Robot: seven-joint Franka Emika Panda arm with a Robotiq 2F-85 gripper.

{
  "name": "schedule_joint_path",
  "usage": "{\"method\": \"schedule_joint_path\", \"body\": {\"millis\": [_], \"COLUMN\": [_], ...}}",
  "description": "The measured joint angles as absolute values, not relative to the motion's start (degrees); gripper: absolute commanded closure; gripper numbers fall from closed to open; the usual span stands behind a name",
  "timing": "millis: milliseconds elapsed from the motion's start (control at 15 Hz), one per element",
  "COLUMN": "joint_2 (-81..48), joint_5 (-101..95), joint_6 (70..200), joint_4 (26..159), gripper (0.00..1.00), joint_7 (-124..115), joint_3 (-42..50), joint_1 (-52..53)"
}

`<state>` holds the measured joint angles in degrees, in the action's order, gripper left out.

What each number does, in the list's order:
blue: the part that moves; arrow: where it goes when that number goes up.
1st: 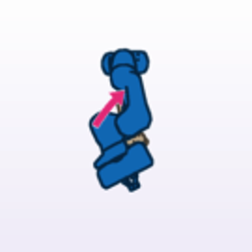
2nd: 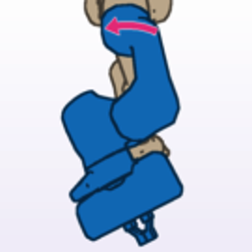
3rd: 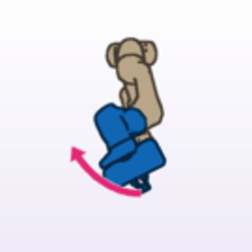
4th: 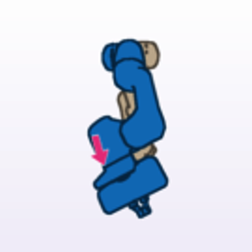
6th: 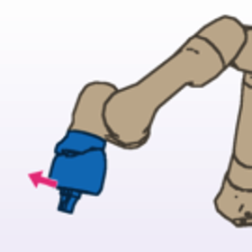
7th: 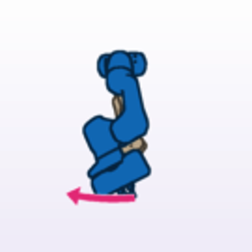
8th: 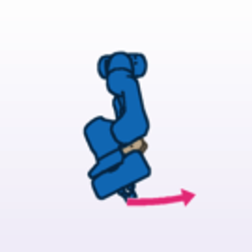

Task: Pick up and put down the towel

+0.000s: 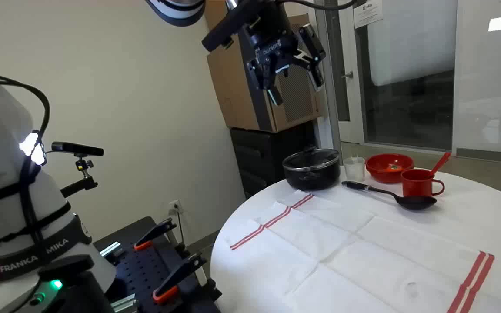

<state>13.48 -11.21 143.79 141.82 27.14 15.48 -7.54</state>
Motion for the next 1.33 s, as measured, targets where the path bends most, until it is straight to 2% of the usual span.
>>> {"method": "schedule_joint_path", "body": {"millis": [867, 1333], "joint_2": [13.5, 10.8], "joint_5": [-11.2, -24.5], "joint_6": [143.8, 155.1], "joint_4": [141.8, 141.7], "gripper": [0.0, 0.0], "joint_7": [27.1, 19.8], "joint_3": [15.5, 15.4], "joint_1": [-7.5, -16.1]}}
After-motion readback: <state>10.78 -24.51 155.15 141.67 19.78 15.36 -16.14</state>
